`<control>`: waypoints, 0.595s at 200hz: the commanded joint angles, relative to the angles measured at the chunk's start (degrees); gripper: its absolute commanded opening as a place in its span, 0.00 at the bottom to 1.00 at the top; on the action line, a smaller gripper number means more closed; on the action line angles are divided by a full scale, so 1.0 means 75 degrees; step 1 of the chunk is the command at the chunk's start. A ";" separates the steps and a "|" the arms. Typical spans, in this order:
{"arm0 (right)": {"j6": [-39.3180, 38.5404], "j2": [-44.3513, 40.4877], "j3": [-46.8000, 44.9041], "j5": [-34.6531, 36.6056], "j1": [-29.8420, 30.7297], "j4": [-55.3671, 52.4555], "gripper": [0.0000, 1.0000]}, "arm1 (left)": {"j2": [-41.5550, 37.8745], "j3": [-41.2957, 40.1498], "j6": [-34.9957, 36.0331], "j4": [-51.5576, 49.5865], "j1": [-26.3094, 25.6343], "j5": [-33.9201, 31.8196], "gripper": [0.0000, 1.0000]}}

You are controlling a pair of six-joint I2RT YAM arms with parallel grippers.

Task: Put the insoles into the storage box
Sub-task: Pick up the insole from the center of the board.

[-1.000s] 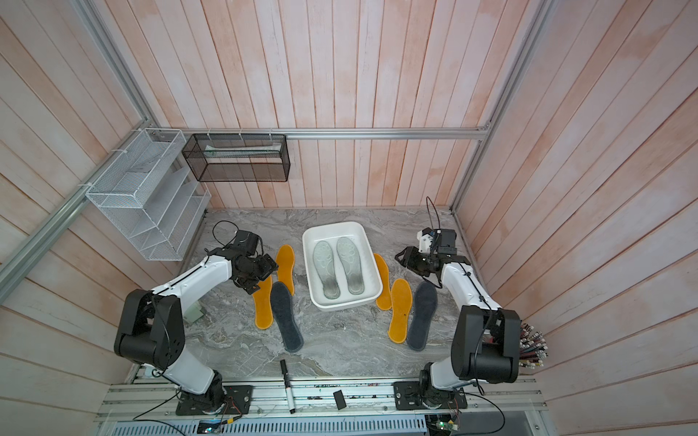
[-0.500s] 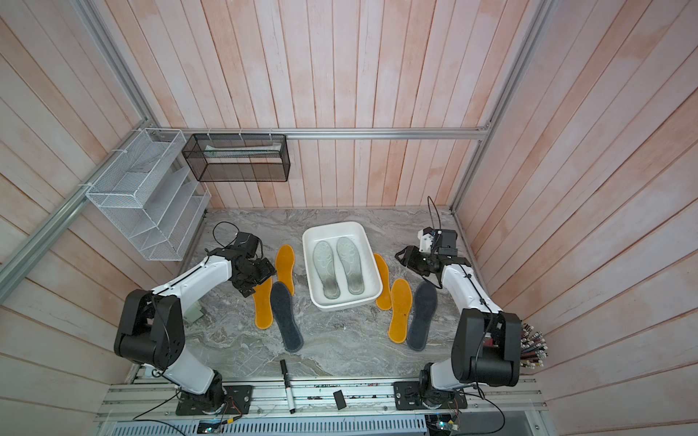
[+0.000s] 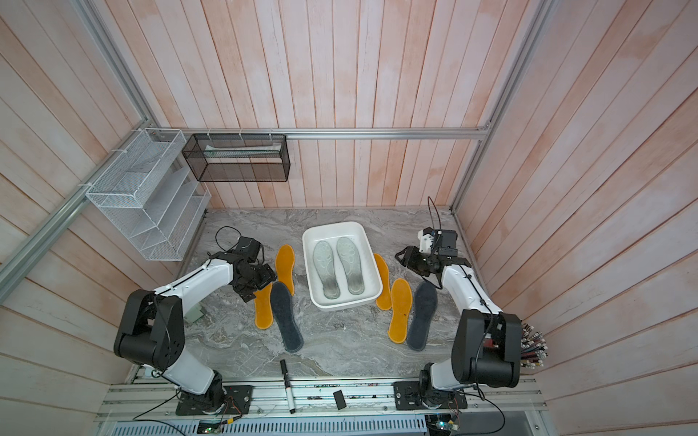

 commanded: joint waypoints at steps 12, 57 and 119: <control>0.0020 -0.0218 -0.0153 -0.0065 -0.0032 0.0035 0.51 | -0.0399 -0.0319 0.0049 -0.0065 0.0059 -0.0263 0.87; -0.0022 -0.0286 -0.0247 -0.0029 -0.0034 -0.0120 0.51 | -0.0680 -0.0725 0.0094 0.0253 0.0163 0.0017 0.87; -0.0067 -0.0397 -0.0501 0.0005 -0.0010 -0.0238 0.51 | -0.0975 -0.1287 0.0309 0.0389 0.0355 -0.0227 0.86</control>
